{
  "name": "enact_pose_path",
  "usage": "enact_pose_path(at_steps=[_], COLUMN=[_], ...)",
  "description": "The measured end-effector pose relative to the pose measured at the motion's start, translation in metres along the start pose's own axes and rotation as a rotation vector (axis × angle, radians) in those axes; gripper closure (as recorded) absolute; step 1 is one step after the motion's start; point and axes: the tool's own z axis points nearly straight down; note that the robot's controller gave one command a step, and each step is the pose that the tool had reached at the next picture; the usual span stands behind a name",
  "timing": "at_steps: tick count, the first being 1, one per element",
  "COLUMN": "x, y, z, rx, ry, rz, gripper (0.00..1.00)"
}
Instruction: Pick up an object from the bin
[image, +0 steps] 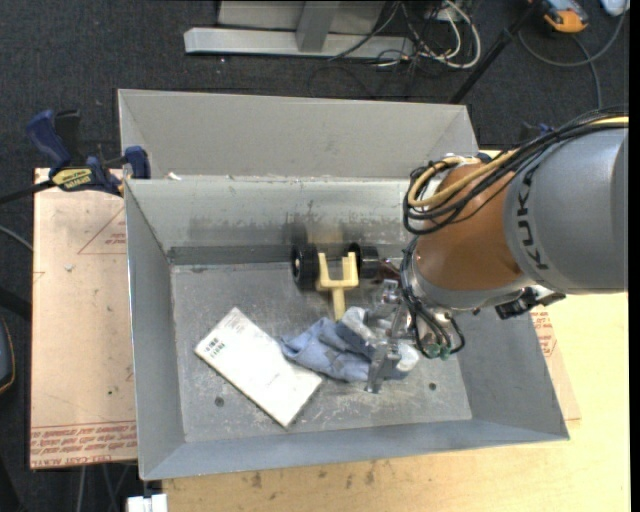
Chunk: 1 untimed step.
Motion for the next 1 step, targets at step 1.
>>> enact_pose_path(at_steps=[1], x=[0.0059], y=[0.0220], z=[0.0478], rx=[0.002], ry=[-0.016], rz=[-0.107], gripper=[0.00])
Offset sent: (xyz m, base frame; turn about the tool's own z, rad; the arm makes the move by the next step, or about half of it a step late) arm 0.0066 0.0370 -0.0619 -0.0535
